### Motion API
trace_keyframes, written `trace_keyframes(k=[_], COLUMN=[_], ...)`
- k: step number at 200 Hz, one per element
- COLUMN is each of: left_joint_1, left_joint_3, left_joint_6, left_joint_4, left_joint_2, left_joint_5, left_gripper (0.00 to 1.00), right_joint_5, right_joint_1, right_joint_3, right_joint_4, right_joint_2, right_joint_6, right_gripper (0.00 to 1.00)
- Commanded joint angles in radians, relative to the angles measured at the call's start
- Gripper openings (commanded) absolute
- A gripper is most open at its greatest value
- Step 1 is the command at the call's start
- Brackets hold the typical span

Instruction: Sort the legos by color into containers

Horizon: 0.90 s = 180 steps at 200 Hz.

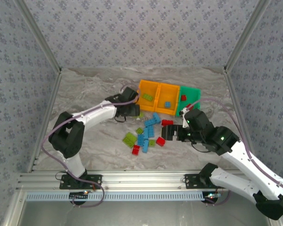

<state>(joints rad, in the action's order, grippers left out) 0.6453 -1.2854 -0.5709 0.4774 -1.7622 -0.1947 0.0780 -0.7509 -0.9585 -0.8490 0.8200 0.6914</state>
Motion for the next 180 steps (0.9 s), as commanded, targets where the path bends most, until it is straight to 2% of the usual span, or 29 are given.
trace_keyframes(k=[1, 52, 76, 104, 121, 180], left_joint_1=[-0.086, -0.206, -0.251, -0.259, -0.26, -0.263], left_joint_3=[-0.124, -0.356, -0.484, -0.547, -0.553, -0.692], left_joint_6=[0.059, 0.108, 0.141, 0.238, 0.278, 0.344], left_joint_4=[0.024, 0.078, 0.144, 0.179, 0.167, 0.245], left_joint_2=[-0.045, -0.251, -0.361, -0.436, -0.461, -0.58], left_joint_5=[0.013, 0.112, 0.145, 0.221, 0.261, 0.262], left_gripper=[0.82, 0.8, 0.86, 0.99, 0.99, 0.97], right_joint_5=[-0.056, -0.08, -0.084, -0.087, -0.09, -0.102], right_joint_1=[-0.007, -0.011, -0.011, -0.015, -0.016, -0.019], right_joint_3=[-0.034, -0.019, -0.01, -0.014, -0.011, -0.016], right_joint_4=[-0.037, -0.076, -0.07, -0.081, -0.085, -0.104], right_joint_2=[-0.026, -0.074, -0.085, -0.083, -0.082, -0.081], right_joint_6=[0.026, 0.071, 0.083, 0.09, 0.091, 0.095], right_gripper=[1.0, 1.0, 1.0, 1.0, 1.0, 1.0])
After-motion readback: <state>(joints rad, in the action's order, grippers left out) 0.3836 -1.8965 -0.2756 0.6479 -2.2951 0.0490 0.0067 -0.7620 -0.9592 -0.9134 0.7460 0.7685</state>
